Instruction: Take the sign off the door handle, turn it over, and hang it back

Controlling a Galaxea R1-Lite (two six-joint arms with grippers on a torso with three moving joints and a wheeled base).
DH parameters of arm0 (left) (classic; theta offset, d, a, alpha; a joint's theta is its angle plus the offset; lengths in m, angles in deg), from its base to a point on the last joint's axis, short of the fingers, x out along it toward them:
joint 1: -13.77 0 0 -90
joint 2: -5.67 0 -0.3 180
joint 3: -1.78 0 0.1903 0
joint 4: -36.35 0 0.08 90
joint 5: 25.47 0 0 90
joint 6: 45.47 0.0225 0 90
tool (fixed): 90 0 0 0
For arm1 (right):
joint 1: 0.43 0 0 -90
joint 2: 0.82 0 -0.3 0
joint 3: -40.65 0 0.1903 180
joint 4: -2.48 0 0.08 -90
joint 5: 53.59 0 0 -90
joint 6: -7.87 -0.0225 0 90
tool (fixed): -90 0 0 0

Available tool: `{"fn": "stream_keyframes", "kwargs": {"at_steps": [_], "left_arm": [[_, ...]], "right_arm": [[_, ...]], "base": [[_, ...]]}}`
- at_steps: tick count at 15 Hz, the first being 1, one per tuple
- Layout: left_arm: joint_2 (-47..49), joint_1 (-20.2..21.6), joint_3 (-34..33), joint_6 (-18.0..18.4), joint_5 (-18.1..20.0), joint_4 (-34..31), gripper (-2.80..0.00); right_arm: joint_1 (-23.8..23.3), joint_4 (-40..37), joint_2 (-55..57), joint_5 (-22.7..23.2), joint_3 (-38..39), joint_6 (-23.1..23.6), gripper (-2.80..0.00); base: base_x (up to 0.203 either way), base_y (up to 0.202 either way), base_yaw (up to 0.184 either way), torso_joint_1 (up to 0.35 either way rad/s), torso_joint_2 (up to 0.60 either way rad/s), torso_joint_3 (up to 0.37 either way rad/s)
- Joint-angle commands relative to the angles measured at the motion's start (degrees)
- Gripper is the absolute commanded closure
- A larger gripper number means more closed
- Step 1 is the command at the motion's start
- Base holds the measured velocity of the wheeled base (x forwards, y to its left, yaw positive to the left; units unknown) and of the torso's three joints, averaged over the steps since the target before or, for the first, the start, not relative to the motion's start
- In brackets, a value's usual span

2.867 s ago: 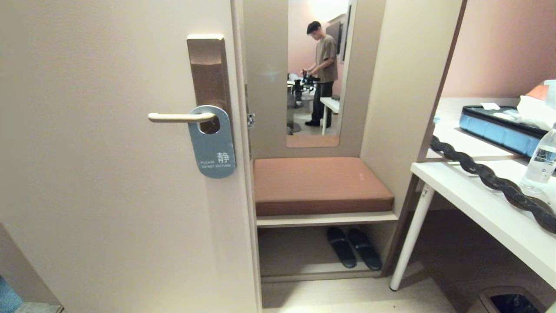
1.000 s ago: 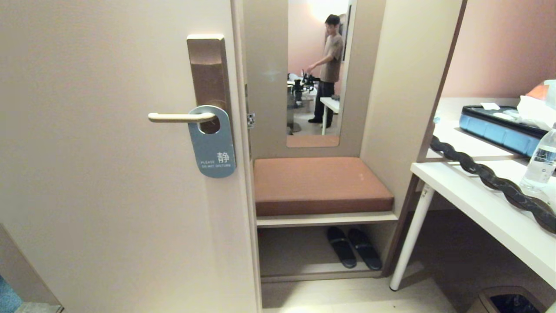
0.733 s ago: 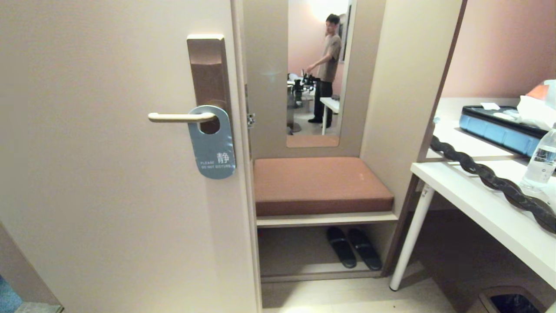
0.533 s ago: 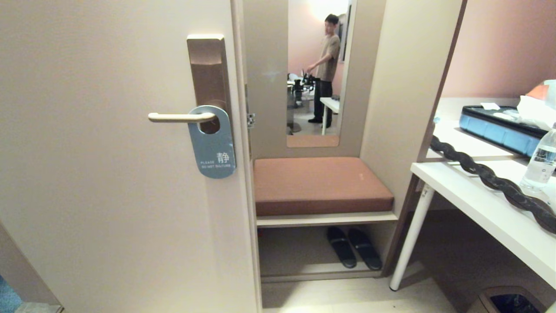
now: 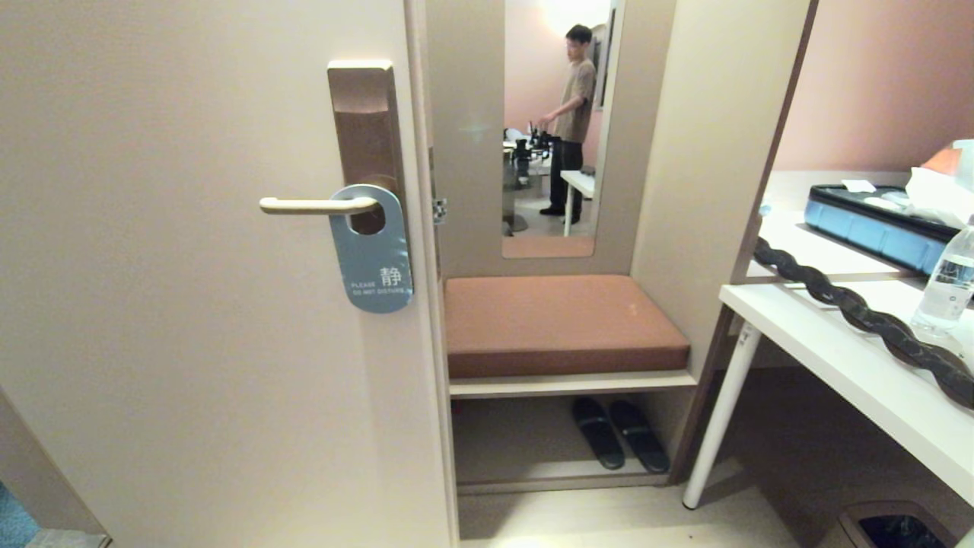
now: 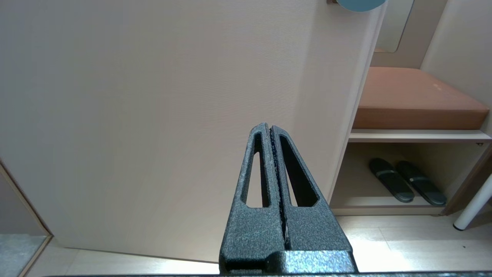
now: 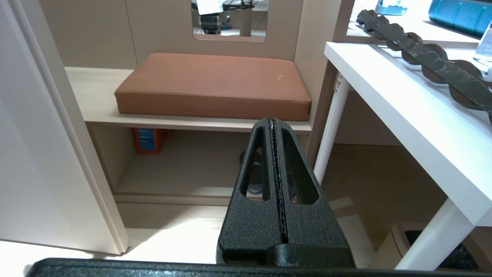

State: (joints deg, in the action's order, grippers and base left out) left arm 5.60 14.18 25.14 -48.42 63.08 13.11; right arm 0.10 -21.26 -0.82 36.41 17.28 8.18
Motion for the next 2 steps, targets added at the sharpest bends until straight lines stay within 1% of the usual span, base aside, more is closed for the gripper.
{"fn": "stream_keyframes", "kwargs": {"at_steps": [1,2], "left_arm": [[0.07,0.02,0.00,-0.04,-0.04,0.04,0.00],[0.07,0.02,0.00,-0.04,-0.04,0.04,0.00]], "right_arm": [[0.07,0.03,0.00,0.00,0.00,-0.03,0.00],[0.00,0.03,0.00,0.00,0.00,-0.04,0.00]], "base": [[0.000,0.000,0.000,0.000,0.00,0.000],[0.000,0.000,0.000,0.000,0.00,0.000]]}}
